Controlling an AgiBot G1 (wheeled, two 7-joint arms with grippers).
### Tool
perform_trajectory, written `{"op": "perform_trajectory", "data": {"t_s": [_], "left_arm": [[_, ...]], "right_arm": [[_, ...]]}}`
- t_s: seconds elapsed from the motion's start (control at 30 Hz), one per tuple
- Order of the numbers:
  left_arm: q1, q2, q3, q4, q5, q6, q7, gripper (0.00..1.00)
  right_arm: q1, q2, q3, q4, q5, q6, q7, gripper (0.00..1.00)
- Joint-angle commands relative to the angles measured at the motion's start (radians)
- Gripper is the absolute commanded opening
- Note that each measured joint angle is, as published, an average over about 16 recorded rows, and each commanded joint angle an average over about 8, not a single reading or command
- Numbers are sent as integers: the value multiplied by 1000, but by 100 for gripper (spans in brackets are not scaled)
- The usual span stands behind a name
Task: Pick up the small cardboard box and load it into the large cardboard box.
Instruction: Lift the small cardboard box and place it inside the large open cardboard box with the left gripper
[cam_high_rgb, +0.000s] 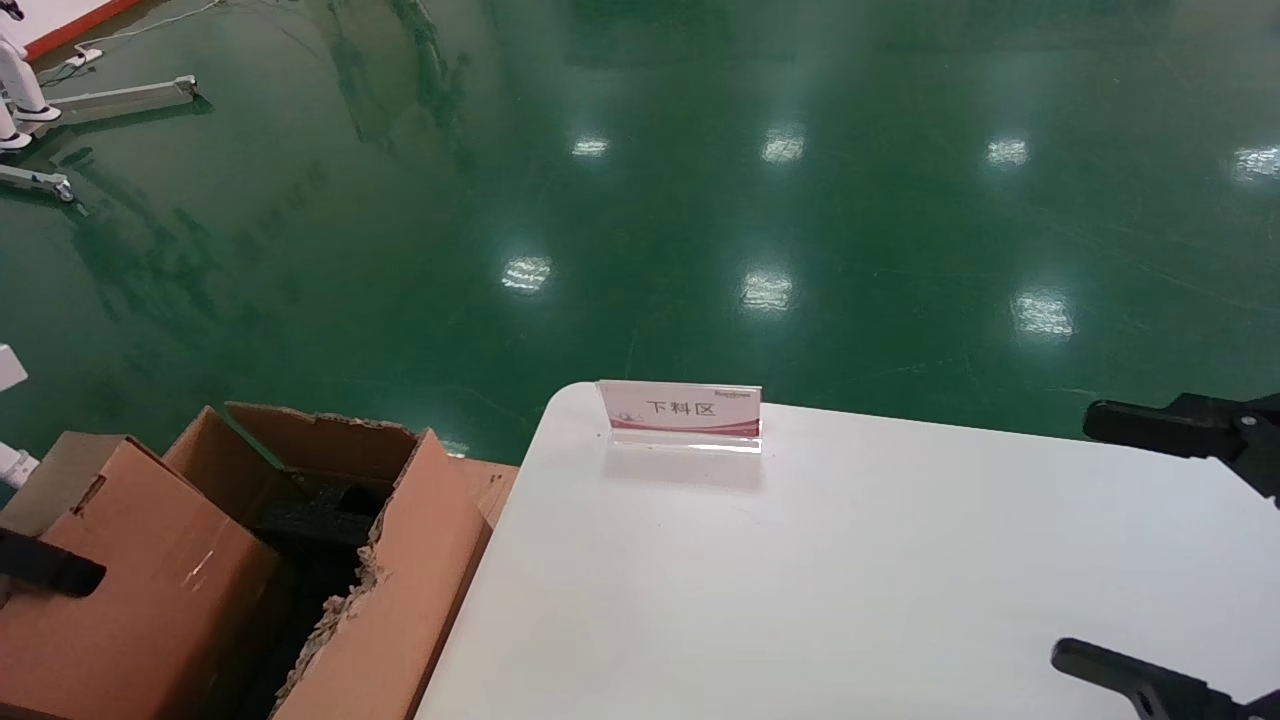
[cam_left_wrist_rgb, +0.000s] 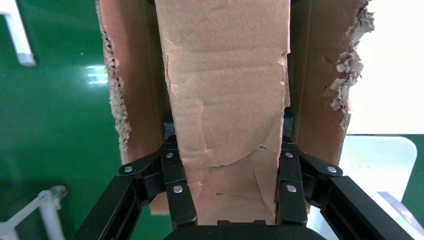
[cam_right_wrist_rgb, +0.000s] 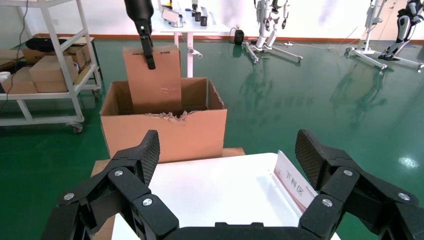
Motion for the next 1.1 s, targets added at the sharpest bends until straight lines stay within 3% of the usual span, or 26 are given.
{"op": "perform_trajectory", "data": {"t_s": [0.03, 0.53, 1.1], "left_arm": [[0, -29, -5, 12, 10, -8, 19, 0], [41, -107, -2, 61, 27, -62, 102, 0], [194, -35, 6, 149, 6, -165, 132, 0]], "right_arm": [[0, 0, 0, 0, 0, 0, 0, 100], [0, 0, 0, 0, 0, 0, 0, 100], [0, 0, 0, 0, 0, 0, 0, 100]]}}
